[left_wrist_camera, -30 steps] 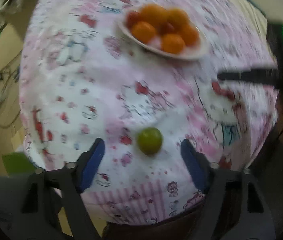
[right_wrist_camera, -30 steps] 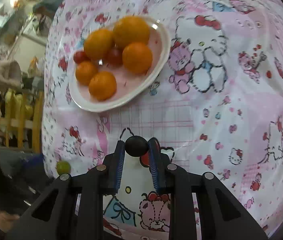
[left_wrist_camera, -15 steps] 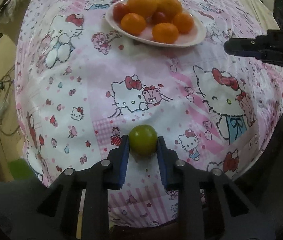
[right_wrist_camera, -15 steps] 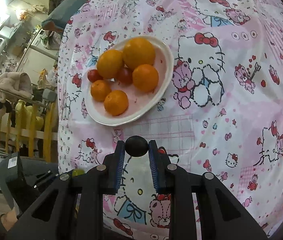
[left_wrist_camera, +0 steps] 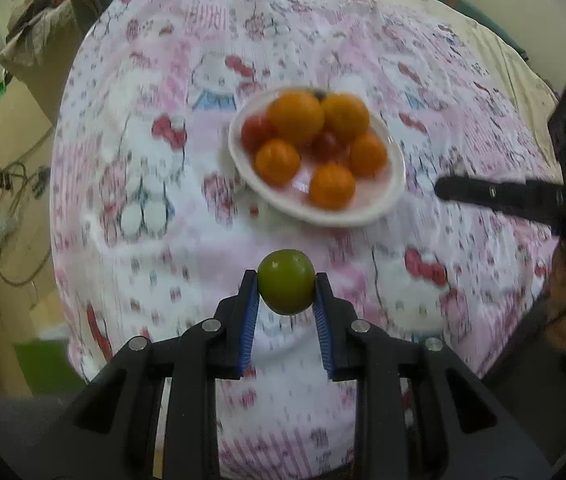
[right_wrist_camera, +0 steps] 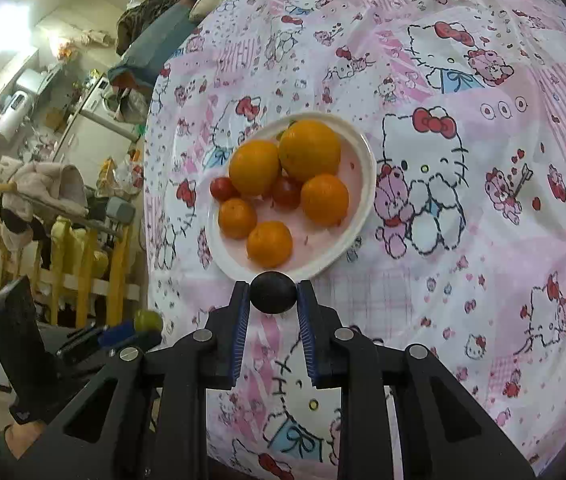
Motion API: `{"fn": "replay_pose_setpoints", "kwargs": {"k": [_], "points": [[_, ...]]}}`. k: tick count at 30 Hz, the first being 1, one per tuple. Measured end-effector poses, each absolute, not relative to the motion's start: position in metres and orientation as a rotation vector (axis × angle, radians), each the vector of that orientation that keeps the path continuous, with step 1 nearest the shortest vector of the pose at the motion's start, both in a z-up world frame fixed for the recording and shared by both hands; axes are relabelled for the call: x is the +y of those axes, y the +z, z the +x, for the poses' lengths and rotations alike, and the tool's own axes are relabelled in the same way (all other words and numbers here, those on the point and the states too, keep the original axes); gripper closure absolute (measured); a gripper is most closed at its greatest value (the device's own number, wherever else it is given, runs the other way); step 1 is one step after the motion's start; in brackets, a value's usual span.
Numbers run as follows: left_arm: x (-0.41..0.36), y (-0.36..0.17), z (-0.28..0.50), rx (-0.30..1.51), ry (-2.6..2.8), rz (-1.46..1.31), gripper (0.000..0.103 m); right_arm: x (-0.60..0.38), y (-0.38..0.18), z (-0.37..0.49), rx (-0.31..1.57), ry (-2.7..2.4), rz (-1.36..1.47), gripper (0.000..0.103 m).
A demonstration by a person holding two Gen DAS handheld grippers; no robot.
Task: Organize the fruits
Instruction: 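Carry both grapes onto the plate and open both grippers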
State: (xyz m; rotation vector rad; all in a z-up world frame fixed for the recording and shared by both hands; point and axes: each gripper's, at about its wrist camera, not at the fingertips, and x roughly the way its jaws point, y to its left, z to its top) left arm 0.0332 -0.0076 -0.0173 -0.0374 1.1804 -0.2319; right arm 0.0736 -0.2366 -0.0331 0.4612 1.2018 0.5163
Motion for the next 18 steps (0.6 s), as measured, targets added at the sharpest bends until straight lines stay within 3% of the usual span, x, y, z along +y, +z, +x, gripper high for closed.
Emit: {"fn": "replay_pose_setpoints", "kwargs": {"k": [18], "points": [[-0.032, -0.063, 0.105, 1.233, -0.256, -0.004, 0.08, -0.202, -0.066, 0.143, 1.272, 0.507, 0.434, 0.077]]}}
